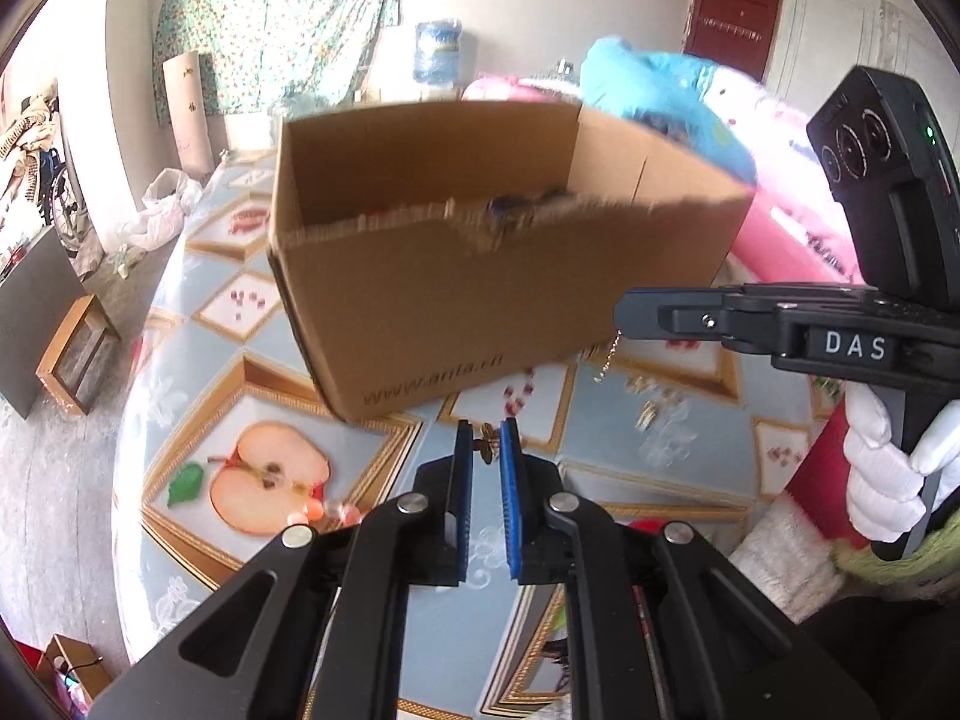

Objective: Organize jewelry

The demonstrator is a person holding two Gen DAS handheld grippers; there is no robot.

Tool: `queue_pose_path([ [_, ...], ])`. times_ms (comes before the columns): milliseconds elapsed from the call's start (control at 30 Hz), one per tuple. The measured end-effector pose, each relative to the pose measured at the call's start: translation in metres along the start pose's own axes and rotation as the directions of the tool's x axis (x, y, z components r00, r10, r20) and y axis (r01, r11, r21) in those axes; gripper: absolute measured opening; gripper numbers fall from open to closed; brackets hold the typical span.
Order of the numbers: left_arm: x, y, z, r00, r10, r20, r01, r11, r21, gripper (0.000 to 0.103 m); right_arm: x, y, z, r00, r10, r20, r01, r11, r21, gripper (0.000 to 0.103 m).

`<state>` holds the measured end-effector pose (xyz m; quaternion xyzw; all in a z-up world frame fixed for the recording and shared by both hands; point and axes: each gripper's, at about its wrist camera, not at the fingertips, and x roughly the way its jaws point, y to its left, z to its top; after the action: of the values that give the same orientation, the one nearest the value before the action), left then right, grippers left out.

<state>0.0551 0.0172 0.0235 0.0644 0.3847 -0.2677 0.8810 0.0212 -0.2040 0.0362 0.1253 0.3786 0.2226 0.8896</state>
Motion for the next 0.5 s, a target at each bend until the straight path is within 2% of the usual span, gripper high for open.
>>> queue_pose_path([
  [133,-0.027,-0.002,0.021,0.996,-0.050,0.080,0.049,0.999,0.015,0.008,-0.026,0.011,0.017,0.997,0.032,0.072,-0.031,0.999,-0.025,0.000],
  [333,-0.049,-0.004,0.071,0.978,-0.107,0.179,0.094,0.992,0.079,0.008,-0.035,0.015,0.058,0.984,0.066,0.165,-0.061,0.997,-0.036,0.000],
  [433,-0.038,-0.002,0.093,0.979,-0.101,0.176,0.084,0.991,0.100,0.008,-0.023,0.004,0.078,0.985,0.044,0.167,-0.039,0.999,-0.030,0.000],
  [500,-0.019,-0.001,0.107,0.986,-0.088,0.142,0.074,0.992,0.105,0.008,-0.011,-0.007,0.090,0.989,0.028,0.144,-0.025,1.000,-0.018,0.000],
])
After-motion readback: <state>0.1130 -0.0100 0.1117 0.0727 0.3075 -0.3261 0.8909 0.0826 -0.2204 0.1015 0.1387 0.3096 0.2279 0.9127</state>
